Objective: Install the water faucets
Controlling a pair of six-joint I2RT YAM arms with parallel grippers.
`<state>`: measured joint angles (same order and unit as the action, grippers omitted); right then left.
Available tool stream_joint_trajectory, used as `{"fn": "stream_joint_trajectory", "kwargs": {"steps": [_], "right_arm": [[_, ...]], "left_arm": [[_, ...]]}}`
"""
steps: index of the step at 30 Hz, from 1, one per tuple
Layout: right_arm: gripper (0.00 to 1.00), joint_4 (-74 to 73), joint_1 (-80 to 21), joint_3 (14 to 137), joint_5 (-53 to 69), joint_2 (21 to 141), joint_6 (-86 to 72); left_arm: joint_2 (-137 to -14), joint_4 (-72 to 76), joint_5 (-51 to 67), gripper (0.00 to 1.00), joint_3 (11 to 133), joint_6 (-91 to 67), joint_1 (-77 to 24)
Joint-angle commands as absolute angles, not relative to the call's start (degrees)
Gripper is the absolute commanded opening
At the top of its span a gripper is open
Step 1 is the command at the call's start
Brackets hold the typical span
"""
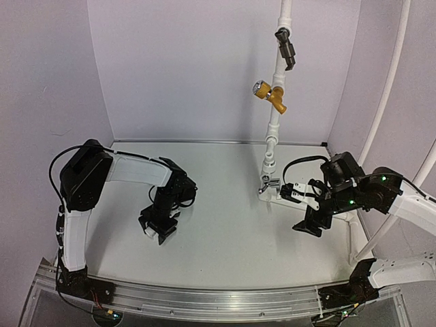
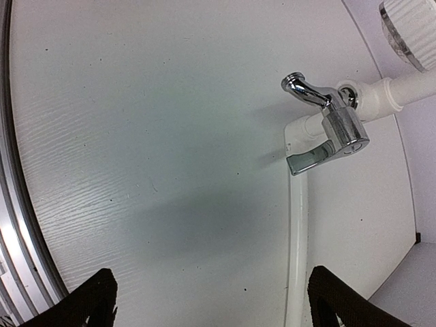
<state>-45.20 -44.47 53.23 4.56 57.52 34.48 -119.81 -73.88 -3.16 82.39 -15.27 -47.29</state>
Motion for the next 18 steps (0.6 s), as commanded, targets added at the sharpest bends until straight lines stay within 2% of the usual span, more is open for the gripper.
{"fn": "stream_joint_trajectory", "kwargs": {"steps": [1, 4, 8, 18], "right_arm": [[0.95, -44.17, -44.87, 53.0, 4.69, 56.79, 33.93], [0.95, -44.18, -44.88, 53.05, 4.7, 56.69, 33.9], [0.96, -44.21, -44.86, 53.42, 4.8, 56.5, 33.73], [0.97, -44.2, -44.83, 54.57, 3.76, 56.66, 33.75]], "left_arm": [[-118.06, -73.71, -3.67, 0.7, 85.38, -15.69, -47.49], [-115.44, -73.24, -4.11, 0.86, 86.26, -15.97, -47.49], [-110.43, -70.3, -5.63, 0.98, 86.92, -16.12, -46.6], [-98.49, -51.57, -2.65, 1.0, 85.21, -15.16, -25.95]]}}
